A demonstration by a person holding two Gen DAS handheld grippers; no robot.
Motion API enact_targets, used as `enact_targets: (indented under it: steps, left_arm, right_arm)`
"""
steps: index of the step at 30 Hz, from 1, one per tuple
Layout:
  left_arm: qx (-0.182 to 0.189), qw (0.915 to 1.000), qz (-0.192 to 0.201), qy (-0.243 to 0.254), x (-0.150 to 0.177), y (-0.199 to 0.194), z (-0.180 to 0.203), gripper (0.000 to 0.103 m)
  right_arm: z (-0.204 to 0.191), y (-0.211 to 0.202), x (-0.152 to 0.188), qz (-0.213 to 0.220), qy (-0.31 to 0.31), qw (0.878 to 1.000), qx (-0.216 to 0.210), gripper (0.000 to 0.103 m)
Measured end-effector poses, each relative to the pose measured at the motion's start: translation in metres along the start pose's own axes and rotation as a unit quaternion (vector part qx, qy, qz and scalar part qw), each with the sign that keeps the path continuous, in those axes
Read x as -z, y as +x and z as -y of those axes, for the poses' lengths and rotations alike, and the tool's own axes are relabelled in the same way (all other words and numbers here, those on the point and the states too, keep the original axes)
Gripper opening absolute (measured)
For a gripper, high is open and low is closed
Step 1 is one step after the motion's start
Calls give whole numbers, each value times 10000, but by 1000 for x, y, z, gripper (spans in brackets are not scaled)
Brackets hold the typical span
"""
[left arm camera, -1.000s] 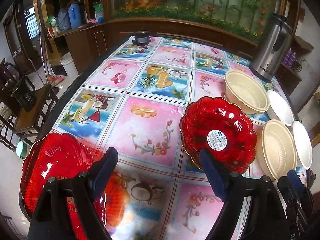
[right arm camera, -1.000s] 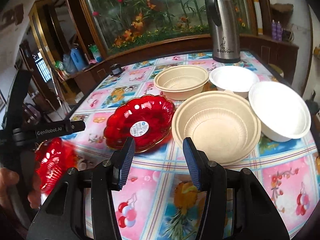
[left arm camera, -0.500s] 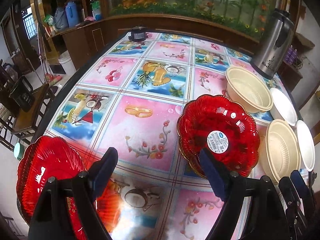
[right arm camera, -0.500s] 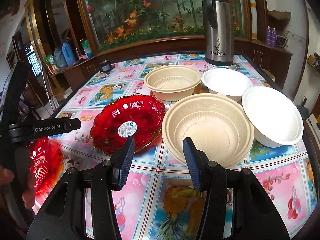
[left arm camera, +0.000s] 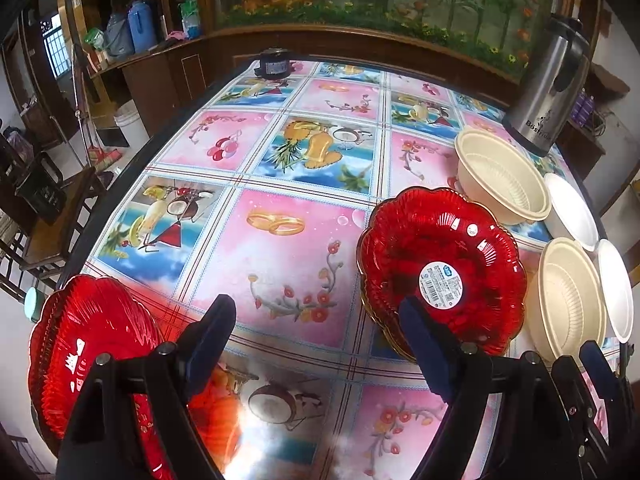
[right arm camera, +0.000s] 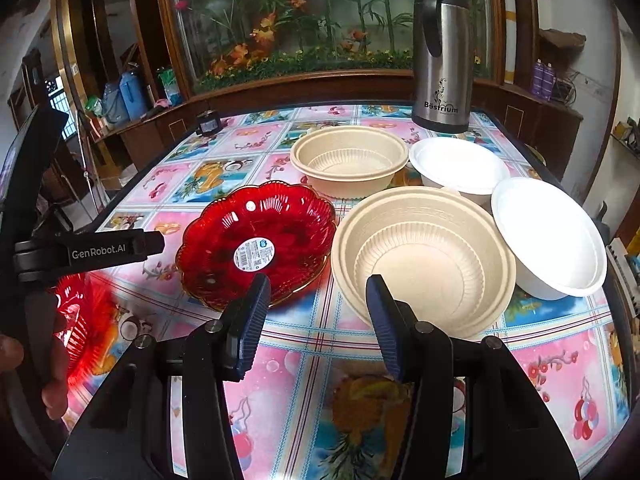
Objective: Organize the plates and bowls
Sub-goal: 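Move the left gripper to the small red plate with white sticker, then grasp the small red plate rim with the left gripper and lift it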
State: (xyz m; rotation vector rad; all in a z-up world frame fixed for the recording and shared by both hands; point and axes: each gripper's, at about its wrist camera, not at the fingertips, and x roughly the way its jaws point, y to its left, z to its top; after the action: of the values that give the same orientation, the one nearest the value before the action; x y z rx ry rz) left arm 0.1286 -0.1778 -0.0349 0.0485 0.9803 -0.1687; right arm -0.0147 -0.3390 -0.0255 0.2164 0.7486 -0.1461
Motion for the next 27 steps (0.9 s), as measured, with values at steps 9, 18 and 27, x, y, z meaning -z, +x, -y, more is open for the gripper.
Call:
enact_targets:
  steps: [9,18,27]
  left_arm:
    - [-146,9997,-118,-152,-17,17,-12,84]
    - [-32,9967,-709,-395,-23,52,-14,84]
    - [281,9926,-1063,-510,-19,66,-8,84]
  right_arm:
    - [20,25,6,-753,1071,9861,-1027,50]
    - [32,61,9,-1306,2309,9463,-1846,50]
    - [32,101,4,-1687,2979,9191,-1948,50]
